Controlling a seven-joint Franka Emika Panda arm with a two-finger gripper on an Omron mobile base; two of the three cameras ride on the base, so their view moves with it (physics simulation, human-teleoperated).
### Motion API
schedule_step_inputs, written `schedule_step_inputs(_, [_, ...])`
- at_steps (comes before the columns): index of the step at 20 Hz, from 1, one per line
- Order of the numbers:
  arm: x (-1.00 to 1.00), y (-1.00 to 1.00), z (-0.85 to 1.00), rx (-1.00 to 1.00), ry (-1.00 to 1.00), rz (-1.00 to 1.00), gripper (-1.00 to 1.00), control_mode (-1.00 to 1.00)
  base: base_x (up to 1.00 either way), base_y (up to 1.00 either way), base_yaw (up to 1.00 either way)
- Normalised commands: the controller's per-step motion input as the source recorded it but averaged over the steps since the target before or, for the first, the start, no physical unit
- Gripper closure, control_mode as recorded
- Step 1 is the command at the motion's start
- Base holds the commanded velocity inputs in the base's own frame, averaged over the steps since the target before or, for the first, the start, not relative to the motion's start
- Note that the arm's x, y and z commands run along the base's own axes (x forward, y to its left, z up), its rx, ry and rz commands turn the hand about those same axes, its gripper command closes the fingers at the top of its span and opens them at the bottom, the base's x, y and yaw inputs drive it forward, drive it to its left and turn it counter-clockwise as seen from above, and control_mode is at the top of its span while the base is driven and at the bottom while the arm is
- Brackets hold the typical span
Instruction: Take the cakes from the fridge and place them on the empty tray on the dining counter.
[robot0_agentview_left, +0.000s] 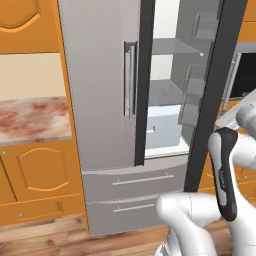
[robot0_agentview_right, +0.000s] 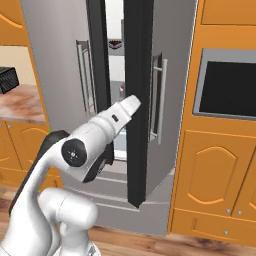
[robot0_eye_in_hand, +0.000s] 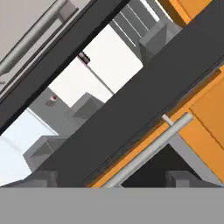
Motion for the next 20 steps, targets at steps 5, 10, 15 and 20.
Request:
schedule_step_inputs(5, [0.00, 0.67, 0.01, -0.50, 0.14, -0.26, -1.00, -1.00, 0.00, 0.00, 0.00])
schedule_step_inputs(10, [0.06, 0.65, 0.00, -0.42, 0.15, -0.24, -1.00, -1.00, 0.00, 0.00, 0.00])
schedule_step_inputs(15, [0.55, 0.39, 0.00, -0.24, 0.30, -0.19, -1.00, -1.00, 0.00, 0.00, 0.00])
schedule_step_inputs(20, [0.76, 0.16, 0.00, -0.11, 0.36, -0.24, -1.00, -1.00, 0.00, 0.00, 0.00])
